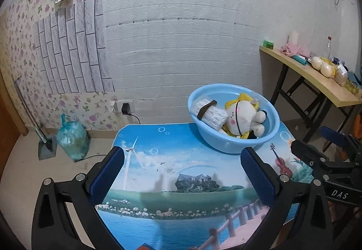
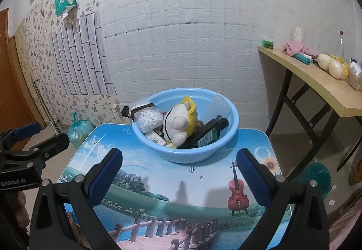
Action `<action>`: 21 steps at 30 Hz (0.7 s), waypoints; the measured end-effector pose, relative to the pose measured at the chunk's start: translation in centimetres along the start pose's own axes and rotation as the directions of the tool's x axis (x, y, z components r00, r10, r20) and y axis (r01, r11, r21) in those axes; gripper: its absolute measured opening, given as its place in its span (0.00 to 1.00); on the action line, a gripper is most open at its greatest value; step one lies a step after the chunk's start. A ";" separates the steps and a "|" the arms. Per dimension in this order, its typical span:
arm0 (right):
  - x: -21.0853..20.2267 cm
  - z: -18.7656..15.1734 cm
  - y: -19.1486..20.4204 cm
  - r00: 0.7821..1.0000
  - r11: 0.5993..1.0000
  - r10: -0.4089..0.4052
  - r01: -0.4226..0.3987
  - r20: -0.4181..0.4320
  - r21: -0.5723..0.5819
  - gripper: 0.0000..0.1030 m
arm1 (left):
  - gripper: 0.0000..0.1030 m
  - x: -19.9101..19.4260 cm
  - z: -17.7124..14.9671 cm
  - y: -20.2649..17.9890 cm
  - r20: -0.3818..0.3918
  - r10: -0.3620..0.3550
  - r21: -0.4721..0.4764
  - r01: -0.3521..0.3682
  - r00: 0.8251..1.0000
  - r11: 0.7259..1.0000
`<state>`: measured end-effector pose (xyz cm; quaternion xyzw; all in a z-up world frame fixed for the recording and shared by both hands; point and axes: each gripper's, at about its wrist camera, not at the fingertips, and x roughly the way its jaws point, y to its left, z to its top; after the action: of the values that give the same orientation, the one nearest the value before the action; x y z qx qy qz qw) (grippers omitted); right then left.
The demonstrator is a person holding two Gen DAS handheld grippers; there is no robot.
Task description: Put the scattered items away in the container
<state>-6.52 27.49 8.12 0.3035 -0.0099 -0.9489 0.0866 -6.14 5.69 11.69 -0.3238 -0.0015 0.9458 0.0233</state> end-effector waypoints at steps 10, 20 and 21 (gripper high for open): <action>0.1 0.0 0.1 1.000 1.000 0.008 -0.008 -0.008 -0.005 1.00 | 1.00 0.0 -0.1 -0.2 -0.008 -0.006 0.009 0.007 1.000 1.000; 0.2 -0.2 0.1 1.000 1.000 0.013 -0.013 -0.013 -0.005 1.00 | 1.00 0.2 -0.4 0.0 -0.021 -0.001 0.009 0.001 1.000 1.000; 0.3 -0.2 0.1 1.000 1.000 0.013 -0.013 -0.014 -0.004 1.00 | 1.00 0.2 -0.4 0.0 -0.021 0.000 0.009 0.000 1.000 1.000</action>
<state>-6.61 27.35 7.78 0.3099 -0.0096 -0.9461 0.0936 -6.05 5.71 11.31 -0.3336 0.0030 0.9424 0.0248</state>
